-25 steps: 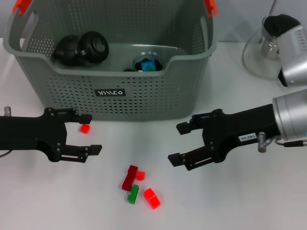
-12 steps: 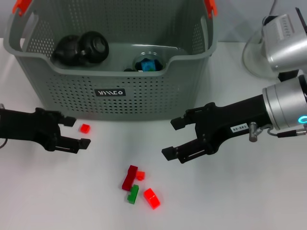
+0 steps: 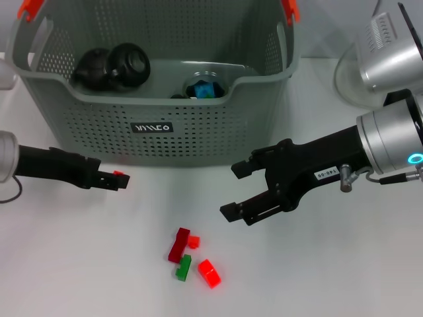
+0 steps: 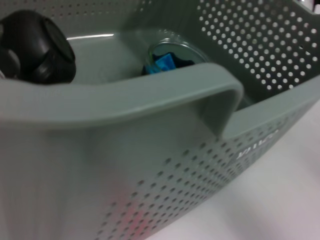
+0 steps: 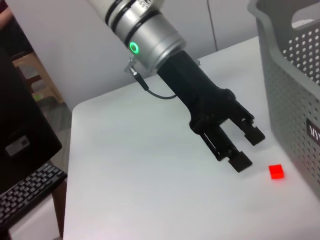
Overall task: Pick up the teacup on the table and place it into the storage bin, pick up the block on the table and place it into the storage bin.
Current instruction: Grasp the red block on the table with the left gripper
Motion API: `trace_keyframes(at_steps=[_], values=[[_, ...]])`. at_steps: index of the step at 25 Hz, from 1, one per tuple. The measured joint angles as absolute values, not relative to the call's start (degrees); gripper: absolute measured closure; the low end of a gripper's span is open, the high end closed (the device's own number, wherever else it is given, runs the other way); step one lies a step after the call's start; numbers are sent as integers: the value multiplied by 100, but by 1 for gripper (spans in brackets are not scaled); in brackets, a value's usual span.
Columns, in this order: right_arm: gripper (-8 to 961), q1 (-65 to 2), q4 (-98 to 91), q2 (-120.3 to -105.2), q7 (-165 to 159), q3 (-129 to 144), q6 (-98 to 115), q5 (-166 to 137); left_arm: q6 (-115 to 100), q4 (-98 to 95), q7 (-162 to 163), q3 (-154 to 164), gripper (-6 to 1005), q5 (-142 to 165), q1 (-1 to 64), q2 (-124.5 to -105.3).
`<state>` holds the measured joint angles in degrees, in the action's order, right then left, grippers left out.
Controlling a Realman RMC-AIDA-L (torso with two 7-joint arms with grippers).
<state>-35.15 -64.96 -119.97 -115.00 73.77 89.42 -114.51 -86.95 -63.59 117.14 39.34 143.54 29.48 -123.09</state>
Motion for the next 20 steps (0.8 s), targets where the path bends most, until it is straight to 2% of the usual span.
trace_keyframes(at_steps=[8,20], values=[[36,-3568,-6559,-11961,-11481,7389,9013,-11520,-8357,-6356,12216,4227,162,14407,2843,-12399],[37,-3612,-6567,-11978,-11438,7366,9116,-11672,-7610,-6300,12661,5018,162,14526,2739,-12436]])
